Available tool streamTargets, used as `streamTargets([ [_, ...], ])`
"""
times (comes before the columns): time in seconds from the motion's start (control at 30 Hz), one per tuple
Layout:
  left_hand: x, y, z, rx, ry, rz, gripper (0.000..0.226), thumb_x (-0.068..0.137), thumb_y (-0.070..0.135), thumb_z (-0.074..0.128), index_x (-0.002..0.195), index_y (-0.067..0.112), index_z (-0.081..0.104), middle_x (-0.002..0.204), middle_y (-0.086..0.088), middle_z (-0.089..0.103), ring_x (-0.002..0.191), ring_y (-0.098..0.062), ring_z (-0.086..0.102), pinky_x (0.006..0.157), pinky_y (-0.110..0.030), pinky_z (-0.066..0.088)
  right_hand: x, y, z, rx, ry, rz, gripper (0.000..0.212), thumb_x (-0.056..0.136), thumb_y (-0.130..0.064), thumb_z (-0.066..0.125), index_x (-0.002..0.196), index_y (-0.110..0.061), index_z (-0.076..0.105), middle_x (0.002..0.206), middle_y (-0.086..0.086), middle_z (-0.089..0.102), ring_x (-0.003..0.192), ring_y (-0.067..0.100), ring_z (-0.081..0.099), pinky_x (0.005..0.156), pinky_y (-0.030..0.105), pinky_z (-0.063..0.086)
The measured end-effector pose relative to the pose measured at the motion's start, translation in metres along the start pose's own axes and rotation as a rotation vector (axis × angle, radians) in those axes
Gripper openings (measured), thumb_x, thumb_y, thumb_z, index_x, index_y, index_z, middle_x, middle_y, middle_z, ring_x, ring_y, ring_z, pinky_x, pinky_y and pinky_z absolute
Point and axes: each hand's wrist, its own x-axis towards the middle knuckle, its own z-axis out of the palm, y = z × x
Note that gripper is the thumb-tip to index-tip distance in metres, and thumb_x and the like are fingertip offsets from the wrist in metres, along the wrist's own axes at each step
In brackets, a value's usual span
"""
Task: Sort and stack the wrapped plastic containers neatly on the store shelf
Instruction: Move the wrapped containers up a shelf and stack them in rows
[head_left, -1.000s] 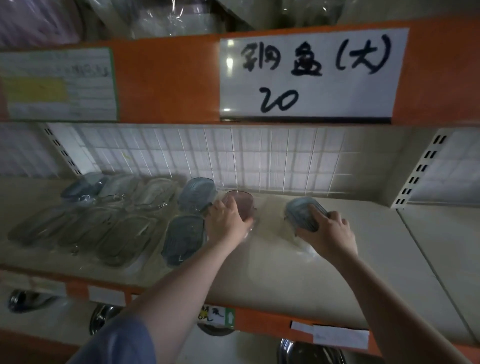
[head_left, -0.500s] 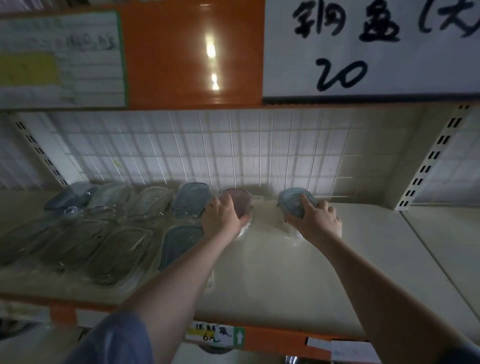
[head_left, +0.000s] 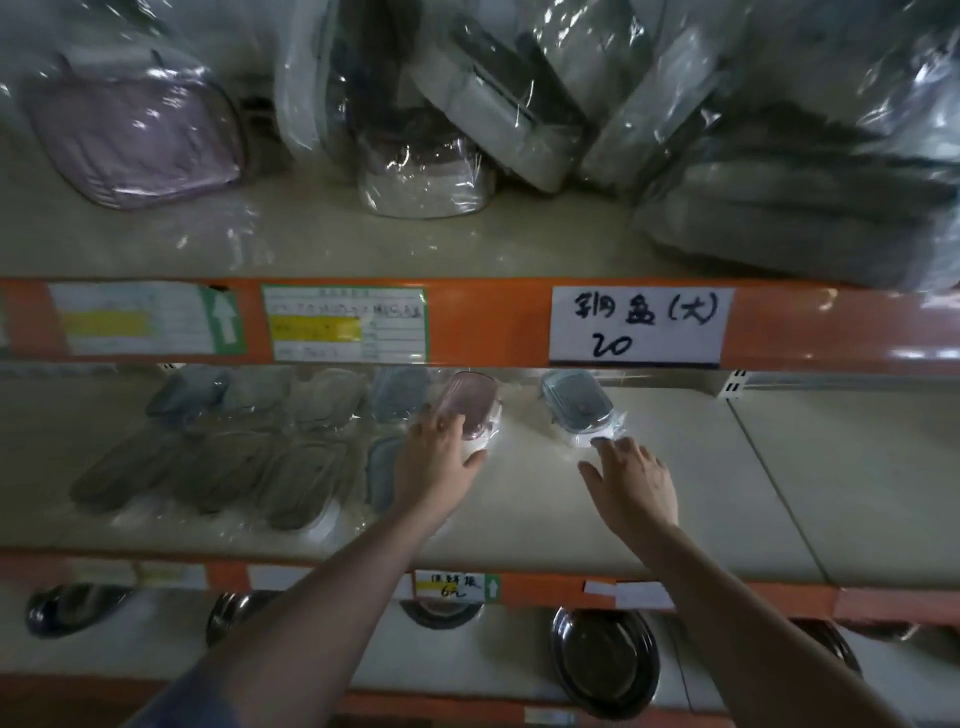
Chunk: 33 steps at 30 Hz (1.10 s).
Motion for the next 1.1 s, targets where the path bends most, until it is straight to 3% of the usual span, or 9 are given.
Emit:
streamTargets([
  [0.27, -0.103, 0.019, -0.078, -0.143, -0.069, 0.019, 0.045, 0.088, 0.036, 0.060, 0.129, 0.018, 0.053, 0.126, -0.003, 0.056, 0.115, -0.021, 0.052, 0.092, -0.033, 0.044, -0.096, -0.004, -0.083, 0.055, 0.082, -0.077, 0.033, 0.091, -0.023, 0.048, 0.122, -0.020, 0.059, 0.114, 0.005, 0.062, 0.103, 0.023, 0.056, 0.085, 0.031, 0.041],
  [0.47, -0.172, 0.050, -0.147, -0.140, 0.030, 0.017, 0.040, 0.088, 0.034, 0.060, 0.126, 0.019, 0.057, 0.124, 0.000, 0.059, 0.113, -0.018, 0.054, 0.090, -0.032, 0.046, -0.156, 0.015, -0.158, 0.129, 0.194, -0.133, 0.022, 0.081, -0.013, 0.067, 0.103, -0.011, 0.070, 0.095, 0.010, 0.069, 0.084, 0.029, 0.063, 0.074, 0.034, 0.047],
  [0.63, -0.212, 0.089, -0.196, -0.148, 0.116, 0.038, 0.042, 0.089, 0.035, 0.060, 0.128, 0.021, 0.055, 0.124, 0.002, 0.060, 0.106, -0.014, 0.057, 0.086, -0.028, 0.049, -0.184, 0.033, -0.221, 0.176, 0.282, -0.143, 0.026, 0.088, -0.017, 0.059, 0.113, -0.013, 0.067, 0.107, 0.009, 0.066, 0.096, 0.028, 0.059, 0.082, 0.034, 0.044],
  [0.83, -0.232, 0.145, -0.240, -0.147, 0.214, 0.093, 0.037, 0.091, 0.035, 0.059, 0.126, 0.024, 0.056, 0.117, 0.007, 0.062, 0.083, -0.005, 0.056, 0.073, -0.020, 0.049, -0.202, 0.070, -0.287, 0.217, 0.441, -0.162, 0.016, 0.071, -0.006, 0.073, 0.087, -0.007, 0.071, 0.080, 0.014, 0.067, 0.072, 0.034, 0.063, 0.063, 0.036, 0.049],
  [1.1, -0.221, 0.216, -0.271, -0.225, 0.249, 0.154, 0.042, 0.091, 0.038, 0.058, 0.129, 0.019, 0.055, 0.127, 0.003, 0.058, 0.111, -0.016, 0.057, 0.090, -0.028, 0.046, -0.199, 0.121, -0.346, 0.172, 0.513, -0.105, 0.018, 0.078, -0.014, 0.067, 0.096, -0.010, 0.071, 0.089, 0.012, 0.066, 0.084, 0.035, 0.061, 0.071, 0.039, 0.047],
])
